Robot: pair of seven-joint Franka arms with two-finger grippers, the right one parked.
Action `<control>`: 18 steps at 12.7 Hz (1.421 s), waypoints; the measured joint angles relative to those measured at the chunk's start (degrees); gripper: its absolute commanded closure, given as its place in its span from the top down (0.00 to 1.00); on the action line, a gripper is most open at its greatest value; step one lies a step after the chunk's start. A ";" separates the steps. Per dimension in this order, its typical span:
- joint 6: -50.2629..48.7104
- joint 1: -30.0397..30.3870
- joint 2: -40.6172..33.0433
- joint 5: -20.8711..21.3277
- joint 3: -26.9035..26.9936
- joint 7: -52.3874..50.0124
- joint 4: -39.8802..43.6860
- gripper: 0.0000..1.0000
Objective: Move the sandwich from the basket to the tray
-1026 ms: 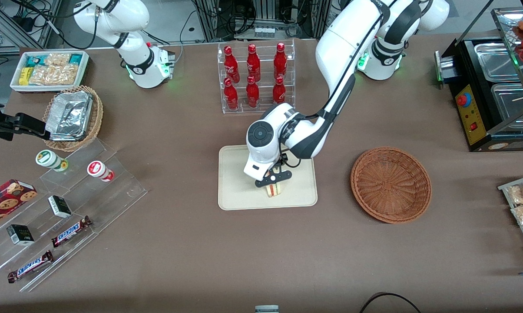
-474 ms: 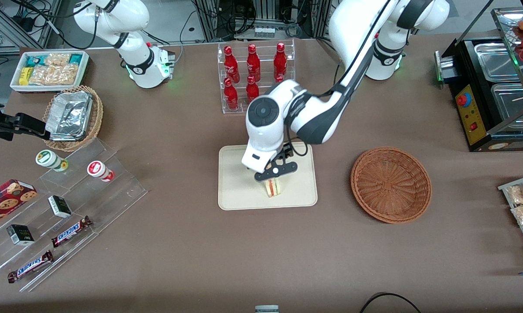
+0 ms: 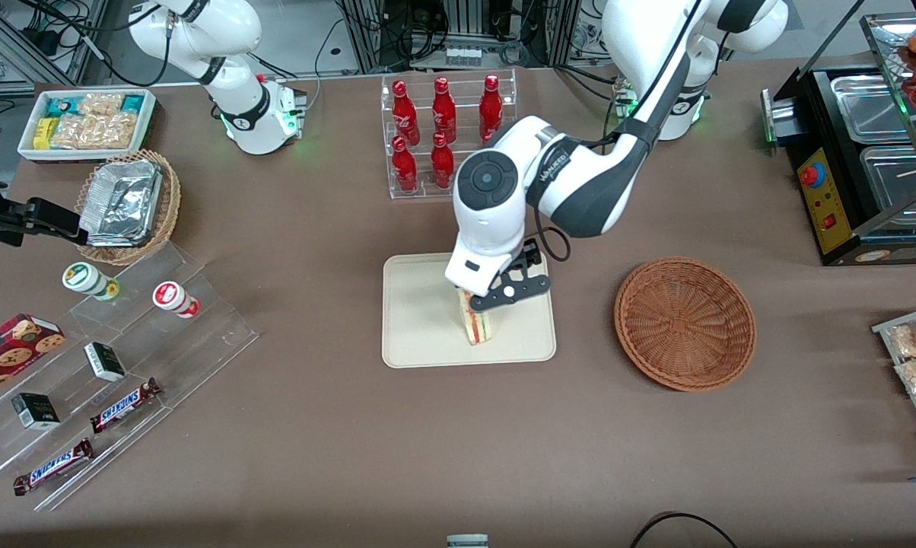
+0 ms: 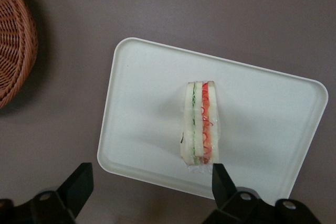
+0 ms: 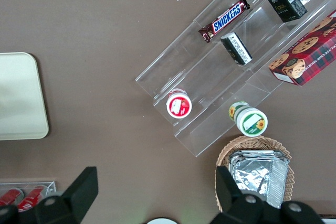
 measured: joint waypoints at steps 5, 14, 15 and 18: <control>-2.07 10.23 -4.27 0.01 0.23 14.69 -2.91 1.00; -8.80 29.96 -17.52 -0.65 -0.80 42.68 -12.39 1.00; -10.71 33.46 -19.54 -0.91 -2.22 45.99 -13.32 1.00; -17.65 40.80 -25.27 -1.70 -5.37 54.99 -14.32 1.00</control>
